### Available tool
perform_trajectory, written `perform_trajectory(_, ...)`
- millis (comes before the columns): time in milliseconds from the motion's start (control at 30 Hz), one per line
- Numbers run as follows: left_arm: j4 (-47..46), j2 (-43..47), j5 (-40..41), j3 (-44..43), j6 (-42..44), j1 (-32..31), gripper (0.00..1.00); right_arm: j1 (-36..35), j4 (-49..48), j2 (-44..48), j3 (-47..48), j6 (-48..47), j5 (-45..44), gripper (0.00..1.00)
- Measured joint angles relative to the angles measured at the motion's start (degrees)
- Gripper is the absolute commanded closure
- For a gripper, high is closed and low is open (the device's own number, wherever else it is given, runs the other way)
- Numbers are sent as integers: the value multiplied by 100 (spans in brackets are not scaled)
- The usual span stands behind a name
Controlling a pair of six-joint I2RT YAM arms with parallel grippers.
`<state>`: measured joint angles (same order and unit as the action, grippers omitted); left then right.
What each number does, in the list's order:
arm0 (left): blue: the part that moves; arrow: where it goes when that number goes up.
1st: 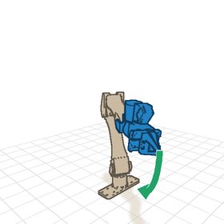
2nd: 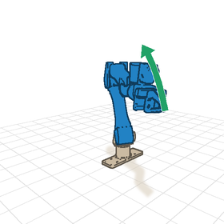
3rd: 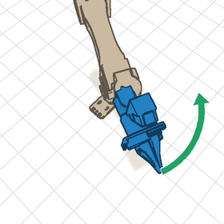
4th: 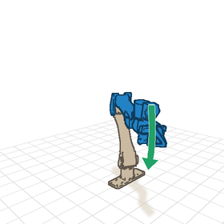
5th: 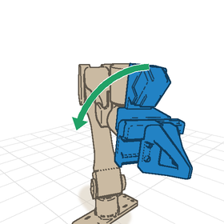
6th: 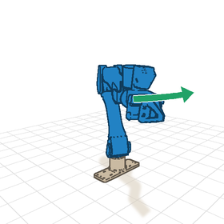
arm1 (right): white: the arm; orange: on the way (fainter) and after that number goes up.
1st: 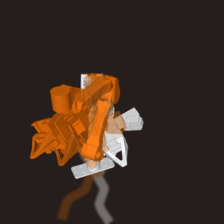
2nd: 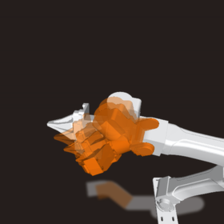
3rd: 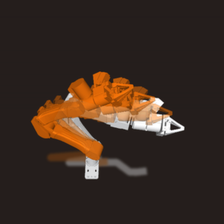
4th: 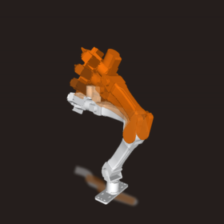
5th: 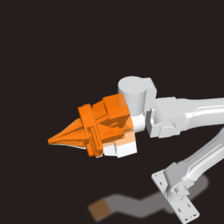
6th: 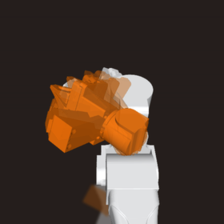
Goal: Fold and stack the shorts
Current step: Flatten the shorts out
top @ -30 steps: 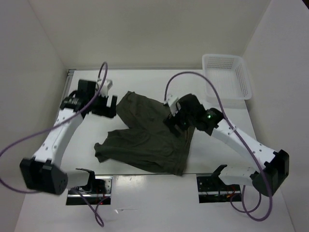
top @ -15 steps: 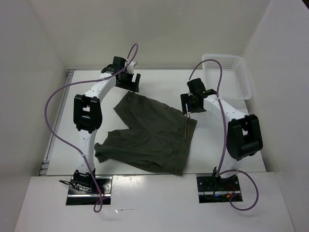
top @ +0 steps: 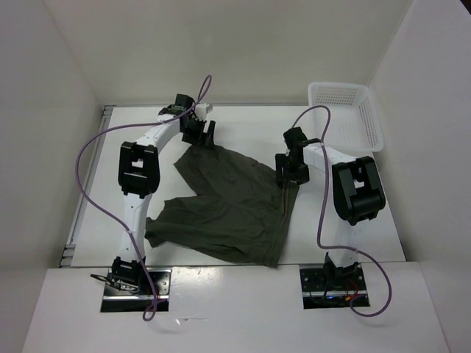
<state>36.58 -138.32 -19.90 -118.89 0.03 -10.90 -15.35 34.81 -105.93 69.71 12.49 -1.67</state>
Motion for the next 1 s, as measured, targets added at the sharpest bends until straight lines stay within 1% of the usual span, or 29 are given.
perform_trajectory(33,17,-37,-39,-83,-28,0,22,46,-13,-76,2,17,63,32)
perform_trajectory(67,-15,-52,-96,-125,-39,0,33,76,4,-151,37,42,107,38)
perform_trajectory(100,-20,-70,-155,-160,-39,2,45,116,-11,-155,44,61,179,53)
perform_trajectory(133,-24,-94,-212,-177,-42,7,71,142,-15,-164,48,81,262,61)
perform_trajectory(167,-26,-120,-282,-181,-48,9,81,162,-9,-186,61,118,337,69)
perform_trajectory(200,-15,-153,-332,-181,-15,9,95,168,9,-223,103,162,413,83)
perform_trajectory(233,-2,-181,-363,-177,-48,9,95,166,26,-256,155,138,470,89)
perform_trajectory(267,11,-203,-382,-164,-26,17,100,164,33,-321,234,164,549,95)
perform_trajectory(300,28,-208,-382,-162,-13,33,100,164,81,-404,361,151,570,100)
perform_trajectory(433,26,-184,-291,-166,-26,175,100,164,96,-791,1272,66,446,100)
perform_trajectory(600,28,-162,107,-483,-28,750,100,164,-223,-1185,2785,-44,-68,100)
perform_trajectory(633,0,-151,173,-560,-33,831,97,164,-326,-1261,3027,-52,-146,100)
perform_trajectory(667,-44,-136,234,-645,-39,940,89,162,-413,-1357,3307,-55,-219,99)
perform_trajectory(700,-96,-105,286,-715,-42,1019,77,157,-533,-1440,3493,-55,-249,83)
perform_trajectory(733,-142,-81,328,-774,-42,1062,57,144,-636,-1523,3641,-57,-278,36)
perform_trajectory(767,-164,-68,417,-874,-55,1073,19,122,-699,-1617,3764,-59,-365,21)
perform_trajectory(800,-188,-68,479,-966,4,1071,10,116,-726,-1672,3816,-59,-413,13)
perform_trajectory(833,-210,-68,527,-1054,-50,1062,3,116,-737,-1729,3840,-98,-435,6)
perform_trajectory(867,-221,-63,560,-1102,-22,1049,0,114,-726,-1762,3840,-107,-444,6)
perform_trajectory(1000,-216,48,664,-1126,-24,1012,0,92,-671,-1753,3792,-195,-455,6)
